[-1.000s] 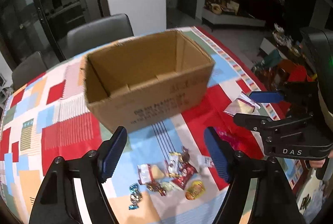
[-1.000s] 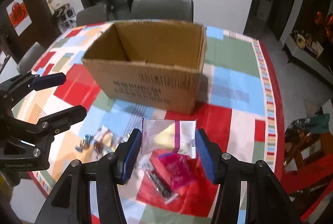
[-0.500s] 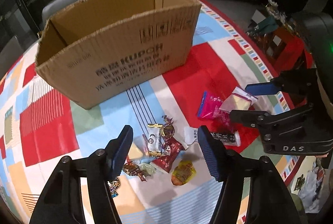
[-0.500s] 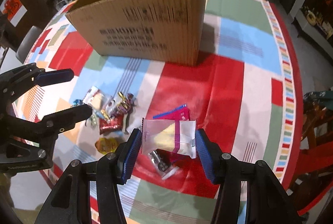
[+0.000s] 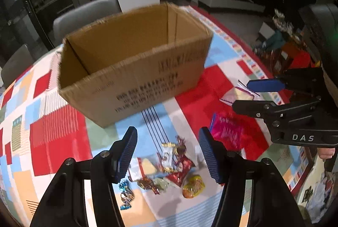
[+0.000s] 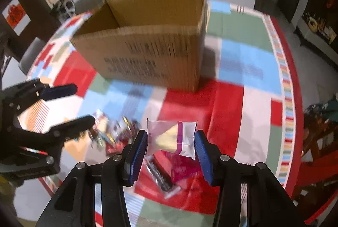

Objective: Organize snacks
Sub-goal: 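Carry the clear wrapped cake over the box and release it with the right gripper, then grasp the purple wrapped candy with the left gripper while the right gripper grasps the pink packet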

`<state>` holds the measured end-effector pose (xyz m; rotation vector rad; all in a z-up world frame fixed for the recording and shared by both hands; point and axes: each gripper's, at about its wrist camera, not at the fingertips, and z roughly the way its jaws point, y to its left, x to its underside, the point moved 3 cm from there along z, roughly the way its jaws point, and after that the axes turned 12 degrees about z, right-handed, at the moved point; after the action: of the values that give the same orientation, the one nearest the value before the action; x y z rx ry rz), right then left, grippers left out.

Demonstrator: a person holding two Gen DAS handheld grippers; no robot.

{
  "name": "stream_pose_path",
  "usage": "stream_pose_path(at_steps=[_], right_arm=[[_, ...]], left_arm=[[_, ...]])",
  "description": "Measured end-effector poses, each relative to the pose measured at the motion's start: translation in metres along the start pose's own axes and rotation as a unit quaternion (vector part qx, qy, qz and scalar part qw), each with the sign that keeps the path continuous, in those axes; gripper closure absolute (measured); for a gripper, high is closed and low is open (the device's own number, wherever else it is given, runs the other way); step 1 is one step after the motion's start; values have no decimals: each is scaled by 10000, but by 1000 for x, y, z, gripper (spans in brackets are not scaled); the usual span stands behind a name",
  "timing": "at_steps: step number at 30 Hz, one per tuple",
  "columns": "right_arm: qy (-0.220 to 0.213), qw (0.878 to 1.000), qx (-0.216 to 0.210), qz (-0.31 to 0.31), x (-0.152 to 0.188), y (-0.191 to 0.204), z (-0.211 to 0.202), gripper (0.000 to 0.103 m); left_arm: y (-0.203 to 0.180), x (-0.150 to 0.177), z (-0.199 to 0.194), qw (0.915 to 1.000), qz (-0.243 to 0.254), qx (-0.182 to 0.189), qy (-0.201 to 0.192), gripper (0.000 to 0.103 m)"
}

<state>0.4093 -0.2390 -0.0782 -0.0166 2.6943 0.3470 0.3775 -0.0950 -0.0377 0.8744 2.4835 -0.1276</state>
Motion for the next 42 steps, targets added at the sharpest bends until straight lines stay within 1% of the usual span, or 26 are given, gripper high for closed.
stream_pose_path(at_steps=[3,7,12,16,18,19,20,21,22,25,30,35,39,42], right_arm=[[-269,9996,-115,-11,-22,11,-15,55],[-529,9981,-302,14,-50,25,-25,55],[-638,9972,-377,48,-81,41,-20,55],[-698,9971,-300,75,-100,47,-9,55],[-679,9971,-310,149,-108,48,-1,54],[-669,9972,-275,171,-110,48,2,51],[-670,9973,-228,195,-112,47,4,44],[-674,9973,-191,212,-114,47,7,40],[-677,9973,-181,228,-115,47,9,35],[-640,9975,-203,225,-113,47,13,35],[-629,9977,-182,170,-104,44,12,35],[-572,9982,-152,11,-83,40,2,35],[-421,9990,-131,-71,-61,36,-4,35],[-227,9996,-92,-167,-43,31,-5,35]], left_arm=[[12,-10,-12,9997,-141,-24,-179,43],[30,-24,-26,9987,-242,-246,-367,43],[60,-43,-36,9963,-449,-535,-496,43],[81,-51,-33,9946,-608,-675,-499,39],[91,-54,-31,9932,-718,-745,-529,33],[94,-54,-31,9927,-760,-766,-547,32],[98,-54,-29,9920,-802,-792,-560,32],[100,-52,-28,9918,-819,-802,-558,32],[101,-51,-26,9918,-821,-813,-552,31],[100,-46,-25,9915,-811,-868,-538,31],[92,-42,-31,9920,-761,-823,-574,31],[77,-37,-37,9934,-558,-812,-587,31],[56,-29,-36,9961,-301,-676,-486,31],[40,-23,-33,9976,-147,-550,-393,31]])
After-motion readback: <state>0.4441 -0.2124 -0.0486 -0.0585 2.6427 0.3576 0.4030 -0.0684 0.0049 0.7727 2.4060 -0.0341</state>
